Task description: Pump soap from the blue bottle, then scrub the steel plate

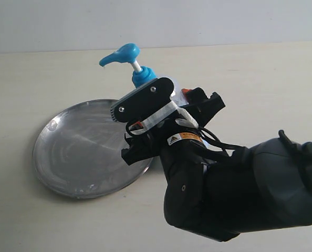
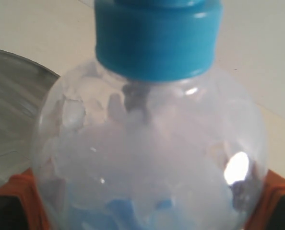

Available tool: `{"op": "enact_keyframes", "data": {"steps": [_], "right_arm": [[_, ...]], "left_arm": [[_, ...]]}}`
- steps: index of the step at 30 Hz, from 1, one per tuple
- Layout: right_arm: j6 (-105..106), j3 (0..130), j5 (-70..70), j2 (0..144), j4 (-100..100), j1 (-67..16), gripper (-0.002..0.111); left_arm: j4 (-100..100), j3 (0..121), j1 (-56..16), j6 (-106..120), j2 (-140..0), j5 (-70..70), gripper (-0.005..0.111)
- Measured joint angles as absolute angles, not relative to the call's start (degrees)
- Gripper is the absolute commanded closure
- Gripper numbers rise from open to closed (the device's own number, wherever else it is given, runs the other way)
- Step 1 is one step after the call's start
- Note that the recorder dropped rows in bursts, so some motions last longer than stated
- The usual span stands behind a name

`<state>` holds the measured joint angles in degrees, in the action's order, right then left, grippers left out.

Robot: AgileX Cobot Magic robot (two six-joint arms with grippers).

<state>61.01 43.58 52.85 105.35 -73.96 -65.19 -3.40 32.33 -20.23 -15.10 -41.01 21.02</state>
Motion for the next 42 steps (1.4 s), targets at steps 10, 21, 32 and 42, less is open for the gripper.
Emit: {"op": "enact_keyframes", "data": {"steps": [10,21,32,42], "right_arm": [[61.0,43.6,52.9,105.4,-74.0,-65.2,0.108],[61.0,43.6,52.9,105.4,-74.0,-65.2,0.108],[60.9,43.6,52.9,105.4,-74.0,-65.2,0.108],[60.9,43.6,52.9,105.4,-74.0,-65.2,0.108]], "left_arm": [[4.0,34.1,-20.3,-11.0,-51.4,21.6,0.107],[29.6,41.7,-20.3,18.1,-58.7,29.2,0.107],[35.5,53.7,-20.3,25.1,-66.6,34.0,0.107],[38.1,66.6,-20.3,29.7,-75.7,43.3,0.107]]}}
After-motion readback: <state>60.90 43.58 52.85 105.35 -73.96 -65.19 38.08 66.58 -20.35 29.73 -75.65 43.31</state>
